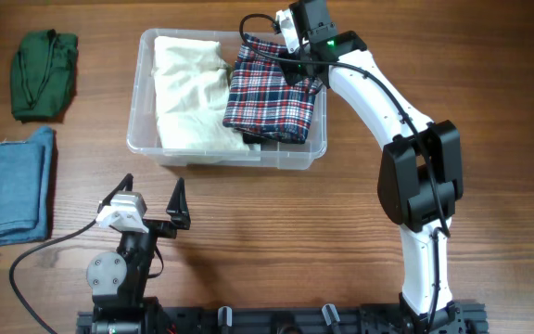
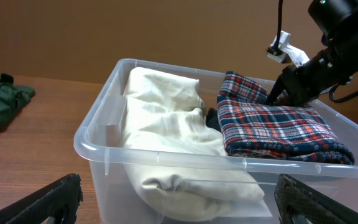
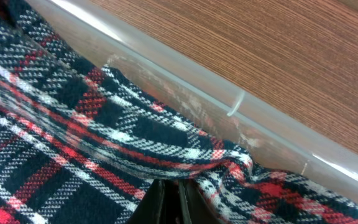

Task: Pack container
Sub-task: 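Tuck the plaid cloth's edges into the bin with the right gripper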

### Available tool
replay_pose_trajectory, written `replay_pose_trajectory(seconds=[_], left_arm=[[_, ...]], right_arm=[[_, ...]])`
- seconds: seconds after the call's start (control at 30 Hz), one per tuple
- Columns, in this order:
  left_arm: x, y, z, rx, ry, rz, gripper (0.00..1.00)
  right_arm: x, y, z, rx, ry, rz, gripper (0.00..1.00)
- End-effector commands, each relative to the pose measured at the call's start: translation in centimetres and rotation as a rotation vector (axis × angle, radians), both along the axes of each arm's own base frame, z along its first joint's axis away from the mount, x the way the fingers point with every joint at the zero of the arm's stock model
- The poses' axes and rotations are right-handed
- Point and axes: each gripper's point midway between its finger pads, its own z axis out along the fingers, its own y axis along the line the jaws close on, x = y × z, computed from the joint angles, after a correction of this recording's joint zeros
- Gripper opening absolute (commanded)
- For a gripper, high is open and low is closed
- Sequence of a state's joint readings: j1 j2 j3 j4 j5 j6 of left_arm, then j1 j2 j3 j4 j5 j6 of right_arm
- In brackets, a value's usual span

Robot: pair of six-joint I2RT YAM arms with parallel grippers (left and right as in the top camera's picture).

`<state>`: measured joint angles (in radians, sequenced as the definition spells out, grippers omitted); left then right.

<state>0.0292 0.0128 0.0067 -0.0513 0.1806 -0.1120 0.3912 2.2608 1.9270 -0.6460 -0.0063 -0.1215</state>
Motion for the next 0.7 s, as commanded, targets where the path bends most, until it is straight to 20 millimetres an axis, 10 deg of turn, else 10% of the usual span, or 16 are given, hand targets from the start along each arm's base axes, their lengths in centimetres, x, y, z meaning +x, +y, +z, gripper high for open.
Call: replay_pose_trajectory(seconds=[0.0, 0.27, 0.47, 0.67], left_arm=[[0.0, 0.2, -0.1, -0.008, 0.005, 0.008, 1.00], [0.0, 0.2, -0.1, -0.008, 0.004, 0.008, 1.00], [0.0, 0.2, -0.1, -0.008, 0.005, 0.008, 1.00], [0.0, 0.2, -0.1, -0.008, 0.005, 0.008, 1.00]], right_arm=[[0.1, -1.4, -2.6, -0.069, 0.041, -0.027, 0.17], [-1.2, -1.0, 7.0, 0.017, -0.048, -0.002, 0.69], [-5.2, 0.3, 8.5, 0.121, 0.082, 0.057, 0.68], [-8.4, 1.4, 6.7, 0.146, 0.224, 0.105, 0.43]])
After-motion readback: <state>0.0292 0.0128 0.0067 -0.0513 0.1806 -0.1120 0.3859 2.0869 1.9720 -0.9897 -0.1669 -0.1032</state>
